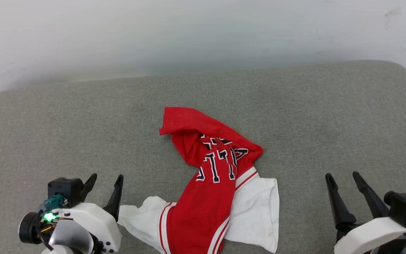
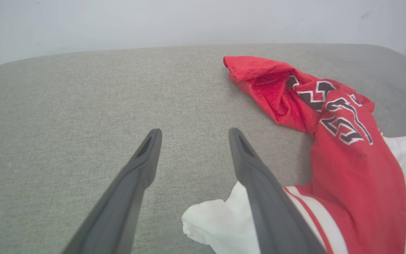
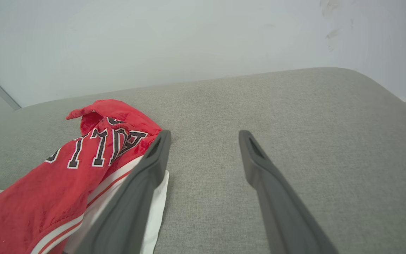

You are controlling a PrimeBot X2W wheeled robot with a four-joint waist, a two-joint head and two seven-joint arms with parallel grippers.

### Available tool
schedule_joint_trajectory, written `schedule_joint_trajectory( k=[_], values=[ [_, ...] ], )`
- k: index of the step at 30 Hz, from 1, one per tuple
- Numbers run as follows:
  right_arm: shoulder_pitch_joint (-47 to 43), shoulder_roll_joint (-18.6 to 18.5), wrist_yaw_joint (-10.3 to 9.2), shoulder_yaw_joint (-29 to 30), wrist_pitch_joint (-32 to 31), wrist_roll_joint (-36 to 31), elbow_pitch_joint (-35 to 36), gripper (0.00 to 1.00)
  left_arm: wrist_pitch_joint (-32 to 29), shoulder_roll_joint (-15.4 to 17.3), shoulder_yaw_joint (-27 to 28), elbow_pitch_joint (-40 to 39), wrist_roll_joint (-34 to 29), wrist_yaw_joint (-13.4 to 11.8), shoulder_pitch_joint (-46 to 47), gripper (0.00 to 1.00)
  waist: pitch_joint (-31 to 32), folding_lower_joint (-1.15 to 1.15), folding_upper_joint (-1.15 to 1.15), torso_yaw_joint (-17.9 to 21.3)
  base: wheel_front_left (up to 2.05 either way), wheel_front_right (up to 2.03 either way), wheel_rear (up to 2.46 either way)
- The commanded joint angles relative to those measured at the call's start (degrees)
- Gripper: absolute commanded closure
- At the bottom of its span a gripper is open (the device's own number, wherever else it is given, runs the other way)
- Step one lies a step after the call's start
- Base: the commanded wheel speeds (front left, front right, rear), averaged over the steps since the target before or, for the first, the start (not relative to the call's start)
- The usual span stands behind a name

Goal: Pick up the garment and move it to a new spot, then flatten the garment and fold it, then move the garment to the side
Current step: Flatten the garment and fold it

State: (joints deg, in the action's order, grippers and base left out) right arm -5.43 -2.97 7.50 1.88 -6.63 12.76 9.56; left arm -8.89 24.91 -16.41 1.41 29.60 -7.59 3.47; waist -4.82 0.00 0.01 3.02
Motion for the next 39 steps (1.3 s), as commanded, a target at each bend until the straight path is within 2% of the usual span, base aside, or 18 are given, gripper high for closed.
schedule_joint_trajectory(
  k=[1, 5, 10, 15, 22, 28, 33, 39],
  values=[
    [-1.1, 0.2, -0.02, -0.3, -0.5, 0.7, -0.1, 0.00, 3.0, -0.7, 0.4, -1.0, -0.7, -0.4, 0.5, 0.00, 0.8, 0.00, -0.01, 0.0, 0.00, 0.00, 0.00],
    [-2.4, -0.1, -0.02, -0.4, -3.4, 1.7, -1.0, 0.00, 9.5, -2.1, 1.0, -2.3, -2.0, -0.9, 0.1, 0.00, 1.9, 0.00, -0.01, 0.1, 0.00, 0.00, 0.00],
    [-3.6, -2.2, -0.02, -0.1, -9.3, 3.1, -1.7, 0.00, 15.6, -3.5, 1.0, -3.6, -3.8, -1.8, -0.9, 0.00, 2.5, 0.00, -0.01, -0.6, 0.00, 0.00, 0.00],
    [-4.6, -5.6, -0.01, -0.7, -18.8, 4.6, -1.8, 0.00, 17.1, -3.8, 0.8, -4.6, -4.9, -2.8, -0.9, 0.00, 2.2, 0.00, -0.01, -2.4, 0.00, 0.00, 0.00],
    [-1.7, -9.7, -0.02, -7.2, -31.6, 7.5, -2.0, 0.00, 18.4, -4.5, 0.5, -5.3, -5.4, -3.5, 0.3, 0.00, 0.4, 0.00, -0.01, -5.8, 0.00, 0.00, 0.00],
    [3.1, -10.9, -0.02, -13.4, -34.3, 9.0, -6.5, 0.00, 19.9, -5.7, -0.4, -4.3, -5.3, -3.0, 2.0, 0.00, -2.3, 0.00, -0.01, -8.9, 0.00, 0.00, 0.00],
    [5.6, -10.5, -0.02, -16.0, -34.8, 9.9, -12.0, 0.00, 20.6, -6.2, -0.5, -3.2, -5.0, -2.6, 2.8, 0.00, -3.9, 0.00, -0.01, -10.1, 0.00, 0.00, 0.00],
    [4.0, -9.4, 0.08, -21.6, -38.9, 12.0, -20.6, 0.00, 21.3, -6.5, -0.5, -1.7, -4.8, -2.2, 3.5, 0.00, -5.0, 0.00, -0.01, -10.6, 0.00, 0.00, 0.00]
  ],
)
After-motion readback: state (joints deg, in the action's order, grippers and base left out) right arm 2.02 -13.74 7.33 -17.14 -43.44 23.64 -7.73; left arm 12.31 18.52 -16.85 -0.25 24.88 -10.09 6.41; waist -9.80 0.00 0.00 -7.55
